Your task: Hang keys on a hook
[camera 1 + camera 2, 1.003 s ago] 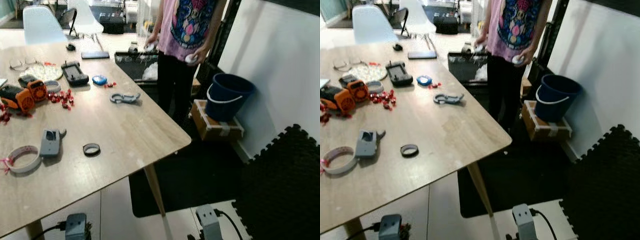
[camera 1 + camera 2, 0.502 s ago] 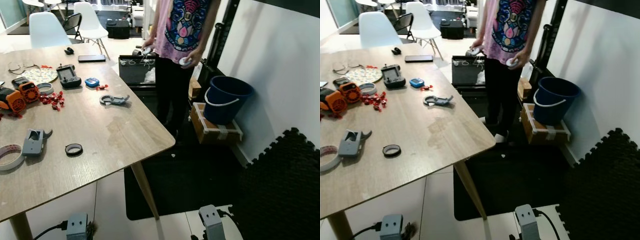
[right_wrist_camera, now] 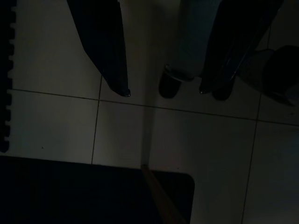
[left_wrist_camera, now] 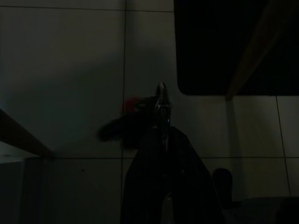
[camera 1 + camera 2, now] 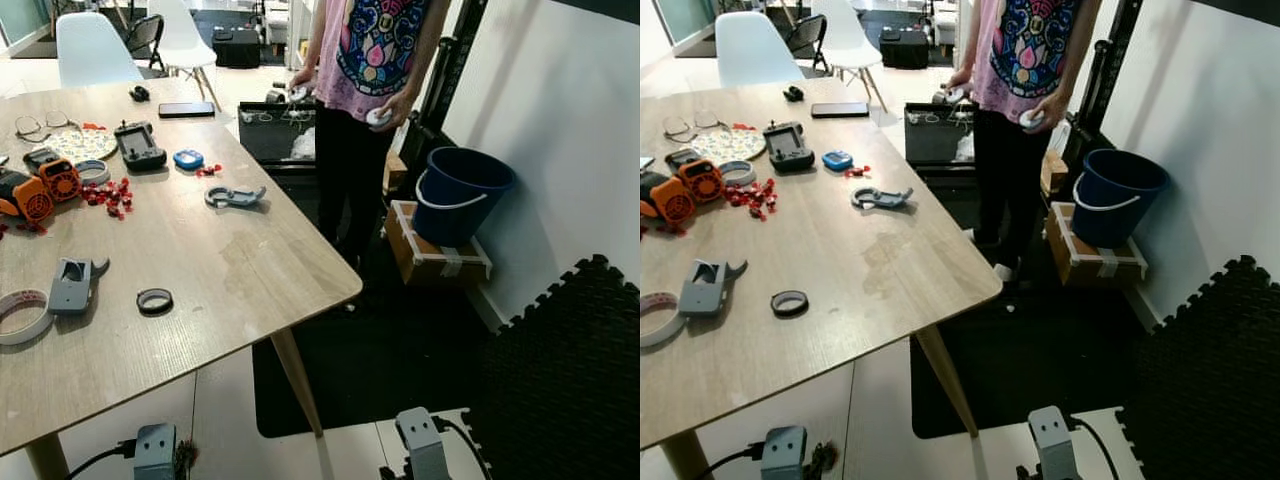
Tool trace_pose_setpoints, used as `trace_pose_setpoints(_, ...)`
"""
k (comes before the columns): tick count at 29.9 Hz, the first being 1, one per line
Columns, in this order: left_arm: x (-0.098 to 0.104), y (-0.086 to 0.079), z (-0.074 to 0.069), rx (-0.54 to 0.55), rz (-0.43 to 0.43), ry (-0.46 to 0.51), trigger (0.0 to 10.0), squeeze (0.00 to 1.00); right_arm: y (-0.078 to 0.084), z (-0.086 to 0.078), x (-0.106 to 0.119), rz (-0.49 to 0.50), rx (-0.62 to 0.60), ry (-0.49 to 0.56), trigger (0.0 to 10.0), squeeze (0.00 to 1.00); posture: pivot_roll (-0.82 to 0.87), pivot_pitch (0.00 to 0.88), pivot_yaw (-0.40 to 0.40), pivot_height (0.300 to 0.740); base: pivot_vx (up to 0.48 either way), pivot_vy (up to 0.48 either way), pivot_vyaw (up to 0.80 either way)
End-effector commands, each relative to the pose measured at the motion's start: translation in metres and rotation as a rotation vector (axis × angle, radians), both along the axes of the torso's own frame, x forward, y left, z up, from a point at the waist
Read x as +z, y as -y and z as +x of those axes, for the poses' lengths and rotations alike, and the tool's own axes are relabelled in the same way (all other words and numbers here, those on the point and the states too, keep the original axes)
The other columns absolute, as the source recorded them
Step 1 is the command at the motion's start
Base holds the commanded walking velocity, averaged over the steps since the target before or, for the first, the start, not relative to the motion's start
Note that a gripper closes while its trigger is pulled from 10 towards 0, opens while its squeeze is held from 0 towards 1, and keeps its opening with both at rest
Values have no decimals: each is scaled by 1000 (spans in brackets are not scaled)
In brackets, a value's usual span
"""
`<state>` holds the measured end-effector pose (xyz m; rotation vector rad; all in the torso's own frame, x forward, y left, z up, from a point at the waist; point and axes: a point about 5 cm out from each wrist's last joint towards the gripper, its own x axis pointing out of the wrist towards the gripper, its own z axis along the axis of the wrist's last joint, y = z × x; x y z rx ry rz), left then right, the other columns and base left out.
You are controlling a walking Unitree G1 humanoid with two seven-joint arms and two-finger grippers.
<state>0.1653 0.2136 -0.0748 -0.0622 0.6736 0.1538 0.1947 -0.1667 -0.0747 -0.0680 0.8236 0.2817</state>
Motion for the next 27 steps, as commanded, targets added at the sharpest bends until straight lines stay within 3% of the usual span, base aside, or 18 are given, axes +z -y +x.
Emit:
trace_pose_setpoints(1,0,-3,0,0,5,-5,10000,0,2,-1,0,1,-13,-5,10000,0,71,40,-48,740,0,0,0)
trace_pose_setpoints(27,0,-1,1,3,6,-5,10000,0,3,0,0,-1,-17,-4,10000,0,67,41,-48,740,0,0,0)
